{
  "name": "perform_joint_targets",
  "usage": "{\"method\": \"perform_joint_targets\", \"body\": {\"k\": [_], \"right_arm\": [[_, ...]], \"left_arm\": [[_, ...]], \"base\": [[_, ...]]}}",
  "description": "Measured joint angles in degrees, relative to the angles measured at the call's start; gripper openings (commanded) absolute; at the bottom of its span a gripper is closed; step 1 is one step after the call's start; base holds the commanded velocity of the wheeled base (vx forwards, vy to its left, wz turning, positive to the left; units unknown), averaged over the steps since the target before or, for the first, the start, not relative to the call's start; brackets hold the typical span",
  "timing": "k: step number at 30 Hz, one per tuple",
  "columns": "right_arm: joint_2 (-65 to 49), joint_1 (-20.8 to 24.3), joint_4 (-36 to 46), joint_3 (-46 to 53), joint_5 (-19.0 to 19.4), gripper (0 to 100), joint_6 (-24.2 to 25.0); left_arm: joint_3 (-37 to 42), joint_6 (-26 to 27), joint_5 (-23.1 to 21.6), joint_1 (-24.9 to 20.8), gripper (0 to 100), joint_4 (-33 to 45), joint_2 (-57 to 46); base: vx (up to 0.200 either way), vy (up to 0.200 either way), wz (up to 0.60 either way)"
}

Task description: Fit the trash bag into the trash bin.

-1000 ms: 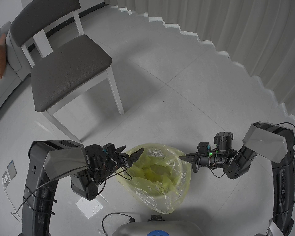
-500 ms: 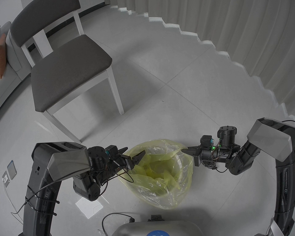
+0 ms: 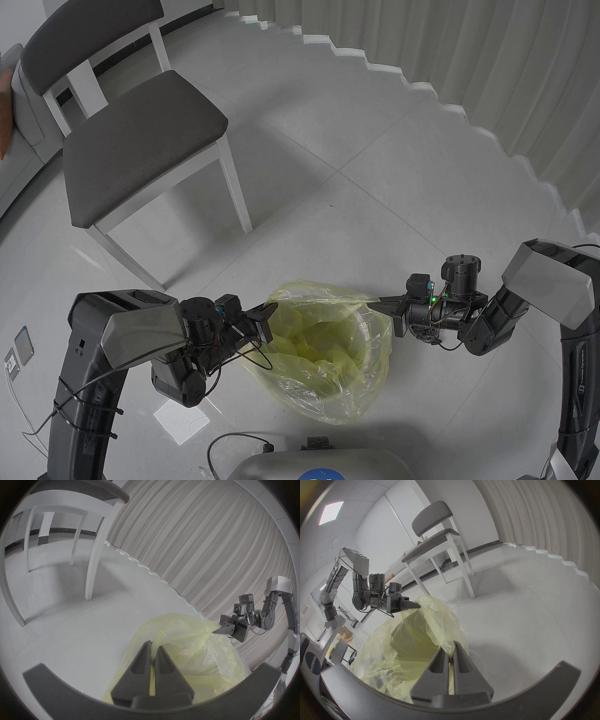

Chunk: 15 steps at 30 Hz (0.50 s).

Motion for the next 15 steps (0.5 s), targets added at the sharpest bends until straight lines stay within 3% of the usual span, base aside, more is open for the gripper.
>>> {"method": "perform_joint_targets", "body": {"k": [15], "right_arm": [[0.9,-0.3,0.4,-4.1,0.0,0,0.2]], "left_arm": [[-1.0,-1.7,0.2,0.3,0,0.0,-1.2]], "base": [[0.0,0.0,0.0]]}}
